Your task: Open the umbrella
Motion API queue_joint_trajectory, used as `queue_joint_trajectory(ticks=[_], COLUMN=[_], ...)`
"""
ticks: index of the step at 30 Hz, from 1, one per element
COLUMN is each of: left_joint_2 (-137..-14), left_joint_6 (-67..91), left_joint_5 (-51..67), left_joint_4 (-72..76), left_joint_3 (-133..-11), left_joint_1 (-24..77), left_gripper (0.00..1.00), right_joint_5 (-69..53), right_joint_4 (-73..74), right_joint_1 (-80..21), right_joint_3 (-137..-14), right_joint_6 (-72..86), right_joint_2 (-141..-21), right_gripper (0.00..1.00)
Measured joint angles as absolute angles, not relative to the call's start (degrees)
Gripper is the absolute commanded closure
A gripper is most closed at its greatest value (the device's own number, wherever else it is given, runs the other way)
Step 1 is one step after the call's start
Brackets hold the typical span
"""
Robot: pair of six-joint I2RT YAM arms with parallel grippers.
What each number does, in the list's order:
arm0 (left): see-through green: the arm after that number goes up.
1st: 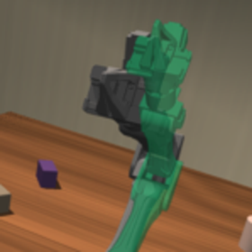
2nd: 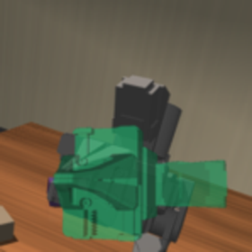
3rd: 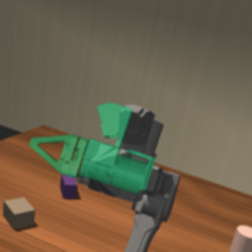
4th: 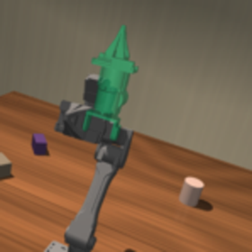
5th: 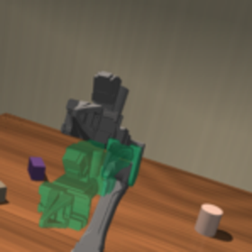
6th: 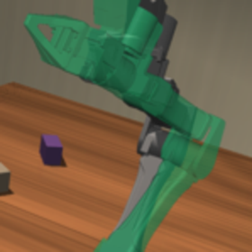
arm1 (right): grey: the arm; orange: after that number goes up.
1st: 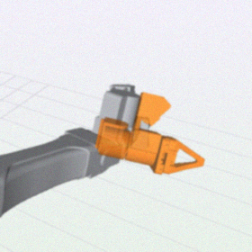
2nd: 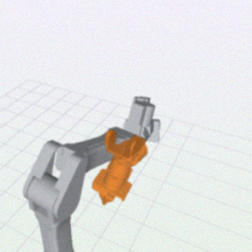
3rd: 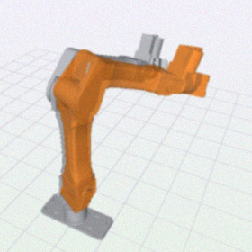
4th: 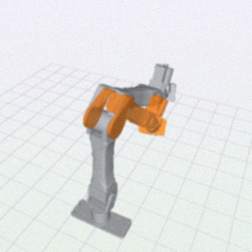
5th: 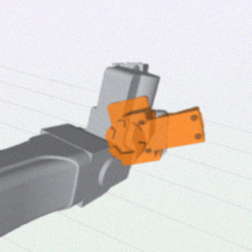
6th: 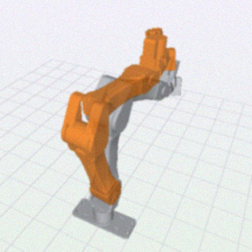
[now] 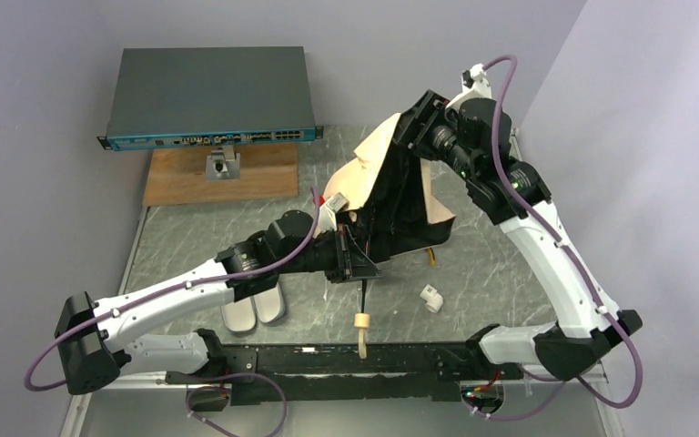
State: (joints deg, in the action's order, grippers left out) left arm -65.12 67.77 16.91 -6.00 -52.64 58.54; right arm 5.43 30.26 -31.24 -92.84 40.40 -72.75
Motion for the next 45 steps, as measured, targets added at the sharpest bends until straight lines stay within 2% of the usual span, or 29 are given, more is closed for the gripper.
queue_joint_trajectory(ticks=[4,10,14,18,22,28,45], left_joint_2=[-64.9,-65.2,-67.9,-70.8,-72.4,-72.6,-72.6], left_joint_6=[68.7,71.6,73.1,74.2,74.7,74.8,74.7], left_joint_5=[16.8,17.3,18.3,19.2,20.0,21.0,21.2], left_joint_4=[-5.7,-1.2,2.9,4.4,6.0,7.6,7.9], left_joint_3=[-52.6,-51.0,-51.2,-52.0,-53.0,-53.9,-54.0], left_joint_1=[58.4,56.7,55.6,55.0,54.8,54.8,54.8], left_gripper=[1.0,1.0,1.0,1.0,1.0,1.0,1.0], right_joint_5=[2.7,-4.6,-6.9,-8.3,-11.8,-15.4,-19.8], right_joint_4=[34.2,38.0,39.8,38.3,34.4,30.3,14.7], right_joint_1=[-29.3,-29.5,-29.5,-29.5,-29.5,-29.5,-29.5], right_joint_3=[-92.7,-83.0,-78.1,-70.3,-59.1,-51.3,-47.6], right_joint_6=[38.2,36.1,36.2,38.7,42.5,46.4,51.5], right_joint_2=[-73.3,-61.4,-50.6,-40.9,-36.2,-39.1,-44.8], right_gripper=[0.21,0.18,0.26,0.44,0.56,0.58,0.63])
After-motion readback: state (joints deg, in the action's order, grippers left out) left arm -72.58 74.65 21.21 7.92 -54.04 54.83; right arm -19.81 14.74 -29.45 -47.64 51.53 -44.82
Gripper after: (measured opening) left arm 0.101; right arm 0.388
